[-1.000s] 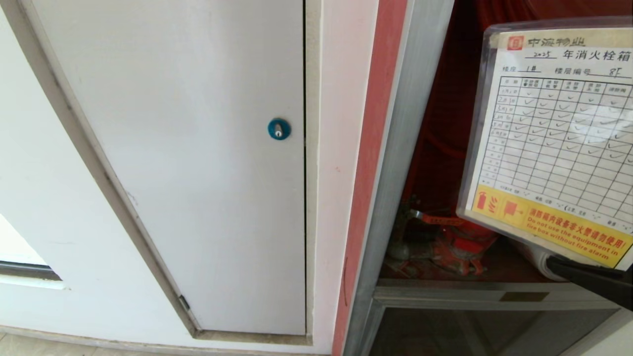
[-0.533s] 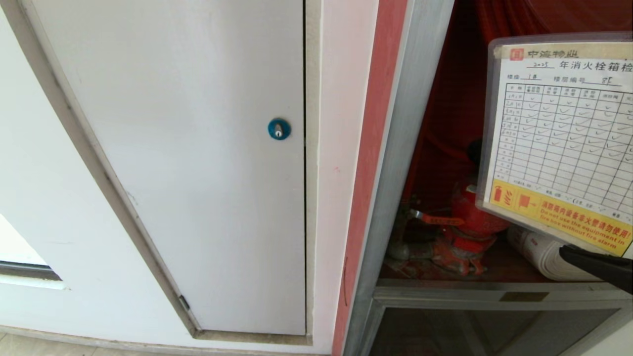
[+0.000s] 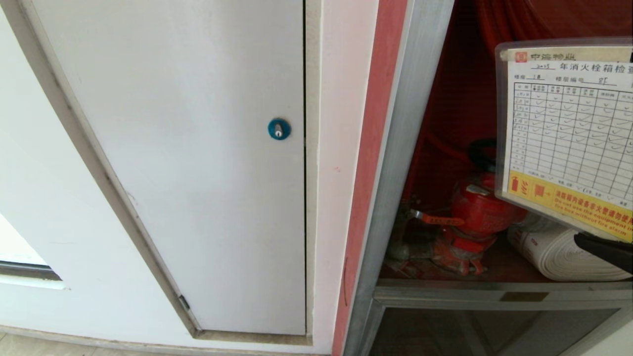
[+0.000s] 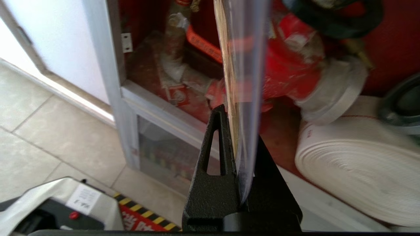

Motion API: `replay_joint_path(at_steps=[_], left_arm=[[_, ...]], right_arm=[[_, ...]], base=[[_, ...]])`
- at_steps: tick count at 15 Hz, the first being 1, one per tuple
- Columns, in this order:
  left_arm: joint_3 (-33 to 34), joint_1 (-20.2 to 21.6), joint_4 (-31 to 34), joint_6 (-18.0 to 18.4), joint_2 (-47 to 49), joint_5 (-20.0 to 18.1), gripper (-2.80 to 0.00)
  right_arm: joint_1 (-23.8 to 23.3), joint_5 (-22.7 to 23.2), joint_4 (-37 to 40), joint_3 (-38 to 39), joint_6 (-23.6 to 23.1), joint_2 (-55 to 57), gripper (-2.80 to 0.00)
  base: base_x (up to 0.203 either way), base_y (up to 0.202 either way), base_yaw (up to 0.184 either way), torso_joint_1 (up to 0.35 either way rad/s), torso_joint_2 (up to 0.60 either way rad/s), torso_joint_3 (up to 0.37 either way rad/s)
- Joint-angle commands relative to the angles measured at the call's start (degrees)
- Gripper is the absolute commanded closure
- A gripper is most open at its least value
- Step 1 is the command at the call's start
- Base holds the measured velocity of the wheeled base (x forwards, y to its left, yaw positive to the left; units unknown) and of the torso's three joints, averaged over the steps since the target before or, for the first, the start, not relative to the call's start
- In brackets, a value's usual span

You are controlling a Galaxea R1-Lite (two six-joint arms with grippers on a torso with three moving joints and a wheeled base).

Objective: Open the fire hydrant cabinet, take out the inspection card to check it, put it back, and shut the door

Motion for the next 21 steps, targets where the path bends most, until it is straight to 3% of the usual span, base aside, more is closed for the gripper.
replay_joint_path(at_steps=[1,6,11,21], left_arm=[[1.1,0.0,0.0,0.0,0.1,0.0,0.00],[1.1,0.0,0.0,0.0,0.1,0.0,0.00],[1.1,0.0,0.0,0.0,0.1,0.0,0.00],[1.1,0.0,0.0,0.0,0.1,0.0,0.00]], right_arm=[[-0.6,-0.3,0.0,-0.7,-0.5,0.1,0.00],[-0.6,-1.9,0.5,-2.0,-4.8,-1.9,0.00],[-1.4,-6.4,0.2,-3.6,-9.6,-1.4,0.00],[-13.4,-8.4,-2.3,-5.3,-22.3,3.6,0.00]], base=[[0.000,0.000,0.000,0.000,0.00,0.000],[0.000,0.000,0.000,0.000,0.00,0.000],[0.000,0.000,0.000,0.000,0.00,0.000],[0.000,0.000,0.000,0.000,0.00,0.000]])
